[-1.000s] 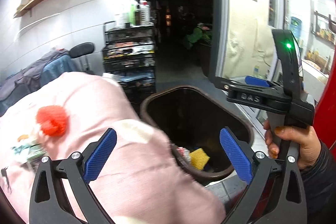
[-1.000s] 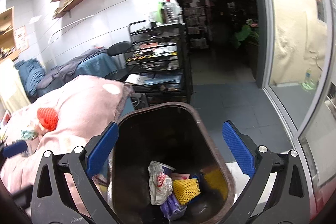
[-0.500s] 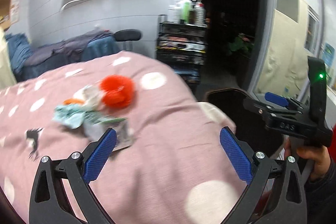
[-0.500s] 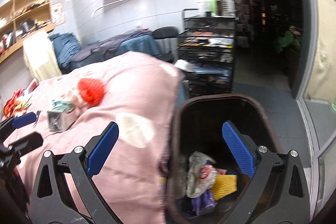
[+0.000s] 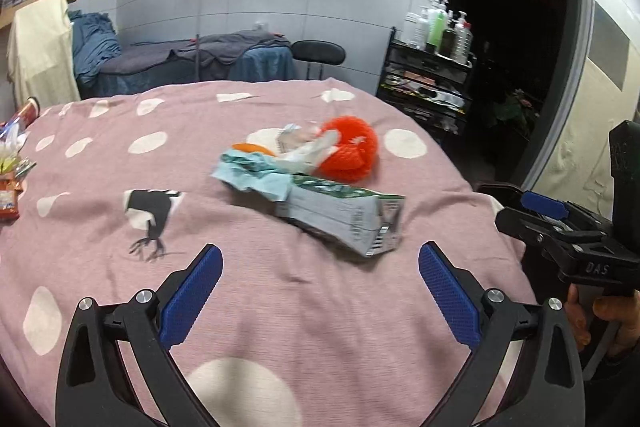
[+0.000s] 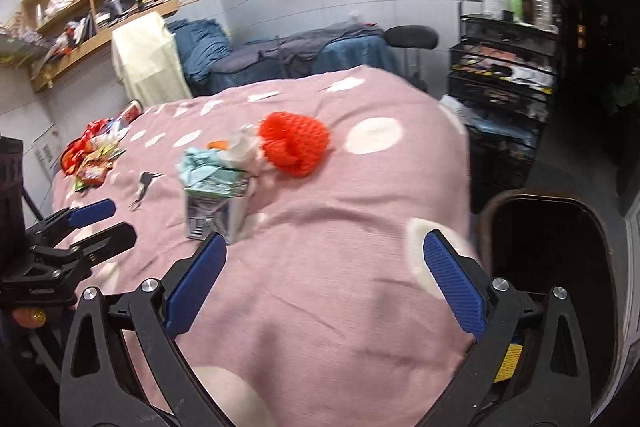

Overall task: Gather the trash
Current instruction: 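Move both tools back over the trash on the bedspread, then grasp the light blue tissue with the left tool while the right grasps the green carton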

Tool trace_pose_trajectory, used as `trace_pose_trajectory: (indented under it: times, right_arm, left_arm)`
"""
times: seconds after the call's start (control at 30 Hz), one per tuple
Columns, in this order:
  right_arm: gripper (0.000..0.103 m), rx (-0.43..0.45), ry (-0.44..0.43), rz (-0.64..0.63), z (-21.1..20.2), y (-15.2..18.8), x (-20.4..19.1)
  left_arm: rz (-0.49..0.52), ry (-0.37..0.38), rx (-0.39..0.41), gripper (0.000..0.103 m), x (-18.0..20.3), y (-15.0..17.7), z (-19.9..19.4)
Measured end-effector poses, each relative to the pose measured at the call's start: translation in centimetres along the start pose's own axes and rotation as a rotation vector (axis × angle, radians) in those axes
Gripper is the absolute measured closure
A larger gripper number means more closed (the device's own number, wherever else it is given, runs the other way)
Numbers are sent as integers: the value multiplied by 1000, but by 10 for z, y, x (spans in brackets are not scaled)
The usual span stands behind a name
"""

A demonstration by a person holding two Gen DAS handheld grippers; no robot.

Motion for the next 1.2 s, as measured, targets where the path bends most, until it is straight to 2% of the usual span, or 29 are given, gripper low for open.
trace_pose_trajectory:
  times: [0.2,0.37,0.47,0.5,0.57,0.6,0.73,0.8,0.83,0.9,0.97,1.0,1.07,1.2]
  right_arm:
    - [6,-74,-133,-14,21,-11,-45]
    - [6,-160,-194,-5,46,-21,-75]
    - [6,-203,-176,-17,61,-25,-89]
    - [8,-211,-170,-21,65,-26,-90]
    - [20,-239,-154,-29,76,-28,-95]
    - [23,-249,-144,-27,80,-29,-96]
    - [40,-302,-131,-29,95,-27,-101]
    - [48,-314,-133,-35,101,-25,-102]
    - [51,-318,-132,-34,103,-25,-102]
    - [52,-315,-133,-29,103,-23,-100]
    - [53,-306,-126,-34,100,-22,-98]
    - [53,-300,-118,-39,99,-22,-97]
    - [53,-284,-111,-41,94,-22,-94]
    - [54,-244,-122,-29,81,-22,-85]
  left_arm:
    - [-54,-30,-3,6,-31,-8,4]
    - [-40,-50,-15,6,-46,-21,17]
    - [-62,-19,-22,6,-56,-32,28]
    - [-70,-18,-23,6,-61,-37,33]
    - [-74,-23,-31,7,-69,-43,42]
    - [-78,-30,-36,7,-74,-48,47]
    - [-113,4,-107,11,-87,-57,78]
    - [-122,19,-150,17,-92,-60,94]
    - [-128,27,-173,24,-93,-60,100]
    - [-133,58,-216,41,-93,-61,111]
    - [-129,75,-234,62,-92,-59,114]
    - [-124,76,-232,66,-91,-57,112]
    - [-117,89,-212,83,-90,-56,104]
    - [-119,98,-171,90,-86,-52,87]
Point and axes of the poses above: each gripper's, at about its wrist camera, not at the fingertips, and z roughly the way its jaws point, x to its right, y to its underside, the point moved 2 cm from there along z, roughly the way its jaws point, and after that the axes turned 11 degrees about y, right-handed, at the moved point
